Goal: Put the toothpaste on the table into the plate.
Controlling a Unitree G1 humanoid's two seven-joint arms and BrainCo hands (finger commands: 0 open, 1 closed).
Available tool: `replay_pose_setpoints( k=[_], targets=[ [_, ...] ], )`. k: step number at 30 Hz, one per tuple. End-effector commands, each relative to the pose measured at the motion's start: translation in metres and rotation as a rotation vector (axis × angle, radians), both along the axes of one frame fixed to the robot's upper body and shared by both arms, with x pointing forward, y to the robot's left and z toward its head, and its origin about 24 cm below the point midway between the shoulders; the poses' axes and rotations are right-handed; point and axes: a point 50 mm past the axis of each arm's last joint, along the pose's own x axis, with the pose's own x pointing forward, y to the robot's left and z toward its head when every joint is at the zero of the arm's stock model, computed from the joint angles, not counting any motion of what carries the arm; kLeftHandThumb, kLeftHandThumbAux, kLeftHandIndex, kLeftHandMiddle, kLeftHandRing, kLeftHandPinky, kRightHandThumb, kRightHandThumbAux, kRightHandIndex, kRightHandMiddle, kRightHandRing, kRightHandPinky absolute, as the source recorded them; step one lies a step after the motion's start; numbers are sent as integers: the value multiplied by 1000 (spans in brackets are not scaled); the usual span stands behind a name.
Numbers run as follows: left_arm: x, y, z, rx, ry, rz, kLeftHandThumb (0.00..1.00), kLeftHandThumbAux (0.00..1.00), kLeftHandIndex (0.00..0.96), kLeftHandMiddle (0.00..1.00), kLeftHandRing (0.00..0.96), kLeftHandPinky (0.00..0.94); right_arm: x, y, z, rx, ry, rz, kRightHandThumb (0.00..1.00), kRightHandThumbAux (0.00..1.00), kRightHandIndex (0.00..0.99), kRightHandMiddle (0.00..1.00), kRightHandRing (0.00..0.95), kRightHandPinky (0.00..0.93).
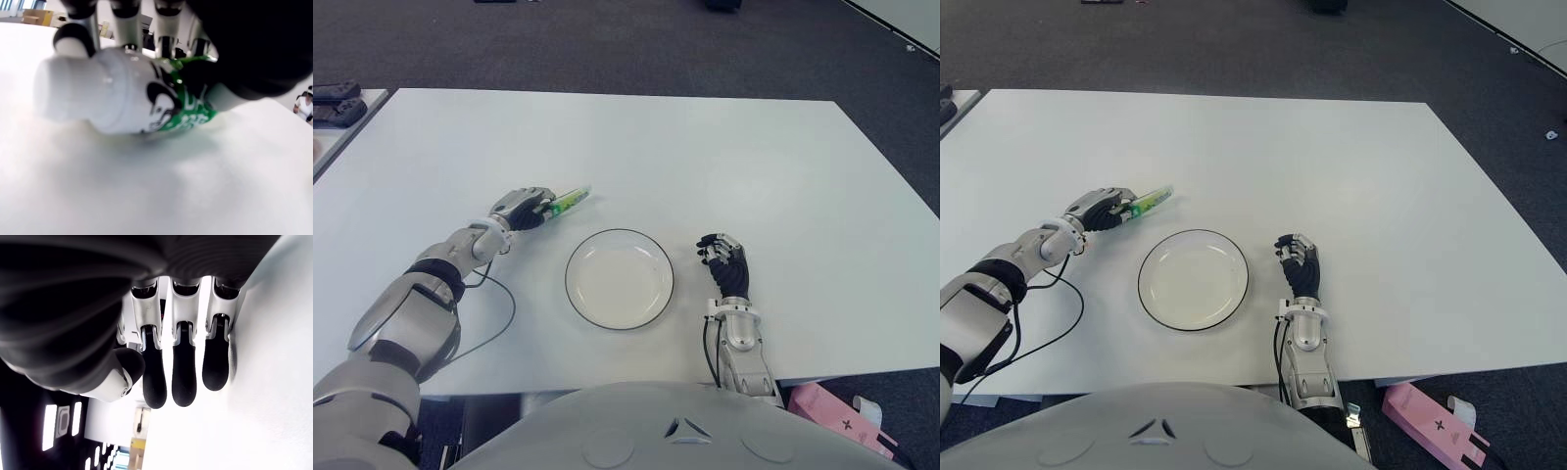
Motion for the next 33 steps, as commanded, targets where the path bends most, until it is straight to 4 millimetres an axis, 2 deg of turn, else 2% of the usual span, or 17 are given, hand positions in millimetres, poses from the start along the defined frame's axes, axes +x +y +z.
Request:
replay_pose_setpoints(
  k=[1, 4, 18, 24, 31, 33],
  targets=[
    [-25, -1, -22, -65, 131, 6, 731, 700, 442, 851, 844, 849, -3, 1, -6, -3, 37, -1, 712, 729, 430, 501, 501, 520],
    [-23, -1, -15, -136, 92, 27, 732, 701, 442, 863, 856, 867, -3, 1, -6, -1, 35, -1, 712, 729, 430, 499, 500, 519],
    [-32, -3, -5, -387, -9, 177, 732, 702, 441, 874, 864, 863, -1, 2, -6, 0, 43, 5, 711, 729, 430, 501, 505, 523],
    [-37, -18, 23, -482, -164, 171, 733, 702, 441, 879, 876, 884, 0, 2, -8, 1, 49, 10, 711, 729, 430, 499, 497, 505],
    [-41, -23, 35, -543, -238, 177, 733, 702, 441, 879, 885, 885, 0, 2, -8, 1, 52, 8, 710, 729, 430, 497, 488, 497],
    [-44, -29, 45, -577, -270, 151, 733, 702, 441, 878, 886, 884, 0, 2, -9, -2, 54, 9, 710, 729, 430, 497, 487, 496]
  ],
)
